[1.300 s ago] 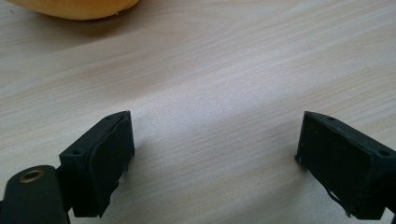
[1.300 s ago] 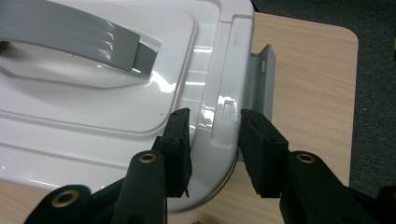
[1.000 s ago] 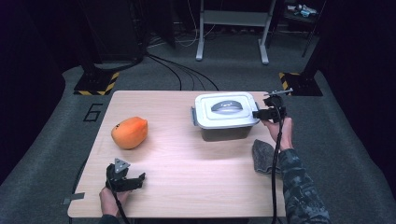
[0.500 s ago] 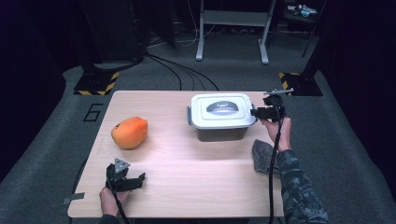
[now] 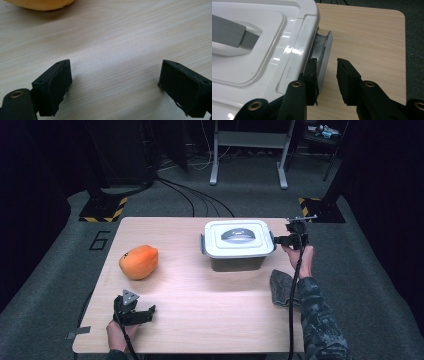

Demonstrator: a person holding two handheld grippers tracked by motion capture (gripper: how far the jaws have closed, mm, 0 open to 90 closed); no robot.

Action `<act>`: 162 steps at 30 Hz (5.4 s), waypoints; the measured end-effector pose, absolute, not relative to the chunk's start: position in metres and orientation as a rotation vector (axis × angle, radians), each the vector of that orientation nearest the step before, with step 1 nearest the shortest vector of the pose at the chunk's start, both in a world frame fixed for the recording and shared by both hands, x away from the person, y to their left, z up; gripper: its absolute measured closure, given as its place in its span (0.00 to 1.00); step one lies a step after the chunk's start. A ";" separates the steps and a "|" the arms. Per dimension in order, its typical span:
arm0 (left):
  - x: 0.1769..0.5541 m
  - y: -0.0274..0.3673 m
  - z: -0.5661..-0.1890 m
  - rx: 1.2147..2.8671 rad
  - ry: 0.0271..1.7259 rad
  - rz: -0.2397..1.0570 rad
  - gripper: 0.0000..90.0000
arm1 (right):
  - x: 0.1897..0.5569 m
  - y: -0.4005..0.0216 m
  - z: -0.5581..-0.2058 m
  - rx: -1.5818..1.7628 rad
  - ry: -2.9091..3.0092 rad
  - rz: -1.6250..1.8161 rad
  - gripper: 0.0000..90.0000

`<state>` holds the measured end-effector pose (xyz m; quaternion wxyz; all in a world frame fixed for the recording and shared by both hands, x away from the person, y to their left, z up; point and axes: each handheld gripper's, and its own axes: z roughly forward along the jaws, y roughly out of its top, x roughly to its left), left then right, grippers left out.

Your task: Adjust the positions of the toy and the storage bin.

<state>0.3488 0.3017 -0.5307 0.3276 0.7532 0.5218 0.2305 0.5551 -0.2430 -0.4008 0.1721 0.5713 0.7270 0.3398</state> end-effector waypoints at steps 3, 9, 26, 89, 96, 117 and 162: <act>0.349 0.302 -0.531 1.972 1.367 0.603 0.12 | 0.557 -0.241 -0.404 1.642 2.071 0.965 0.80; 0.349 0.302 -0.531 1.972 1.367 0.603 0.12 | 0.559 -0.237 -0.411 1.649 2.093 0.950 0.87; 0.349 0.302 -0.531 1.973 1.366 0.604 0.12 | 0.545 -0.233 -0.409 1.694 2.105 0.937 0.87; 0.349 0.302 -0.531 1.974 1.362 0.608 0.12 | 0.521 -0.165 -0.373 1.264 2.352 0.987 0.24; 0.349 0.302 -0.531 1.974 1.362 0.608 0.12 | 0.531 -0.144 -0.374 1.157 2.403 0.977 0.36; 0.349 0.302 -0.531 1.973 1.362 0.608 0.12 | 0.541 -0.131 -0.381 1.061 2.469 0.988 0.59; 0.349 0.302 -0.531 1.974 1.362 0.608 0.12 | 0.502 -0.080 -0.383 1.262 2.401 1.016 0.65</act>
